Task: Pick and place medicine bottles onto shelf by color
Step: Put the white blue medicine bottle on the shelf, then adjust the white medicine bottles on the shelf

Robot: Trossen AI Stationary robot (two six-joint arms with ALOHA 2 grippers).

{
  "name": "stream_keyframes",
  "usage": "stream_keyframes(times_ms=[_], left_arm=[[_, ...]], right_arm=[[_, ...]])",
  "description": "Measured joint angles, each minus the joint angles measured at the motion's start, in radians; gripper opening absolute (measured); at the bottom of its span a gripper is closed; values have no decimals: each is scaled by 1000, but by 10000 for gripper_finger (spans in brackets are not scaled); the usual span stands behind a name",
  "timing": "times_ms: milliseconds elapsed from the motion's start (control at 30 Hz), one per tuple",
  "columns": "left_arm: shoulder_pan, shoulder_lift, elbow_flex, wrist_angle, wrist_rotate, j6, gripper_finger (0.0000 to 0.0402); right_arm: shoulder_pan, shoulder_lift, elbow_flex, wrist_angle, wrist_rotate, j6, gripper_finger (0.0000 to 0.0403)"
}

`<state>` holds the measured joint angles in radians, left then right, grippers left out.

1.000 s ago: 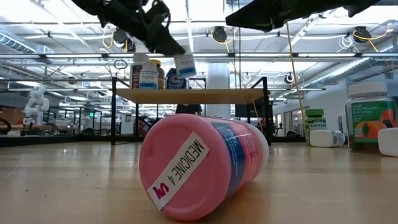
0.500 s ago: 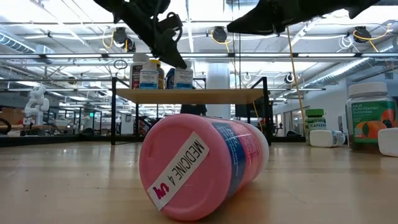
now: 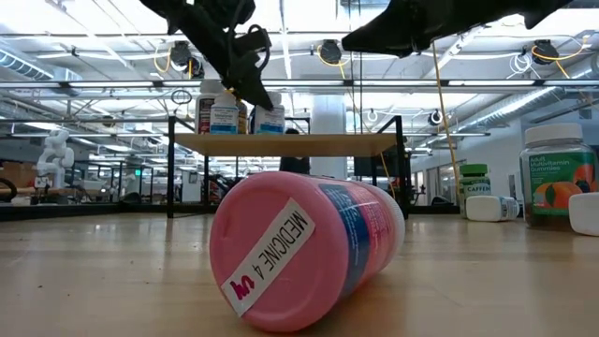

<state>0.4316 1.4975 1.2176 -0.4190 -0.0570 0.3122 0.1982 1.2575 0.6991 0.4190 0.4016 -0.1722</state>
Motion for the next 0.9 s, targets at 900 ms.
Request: stream_keyframes(times_ms=[900], left_arm=[[-117, -98, 0, -130, -335, 11, 310]], right_arm=[[0, 0, 0, -25, -14, 1, 59]])
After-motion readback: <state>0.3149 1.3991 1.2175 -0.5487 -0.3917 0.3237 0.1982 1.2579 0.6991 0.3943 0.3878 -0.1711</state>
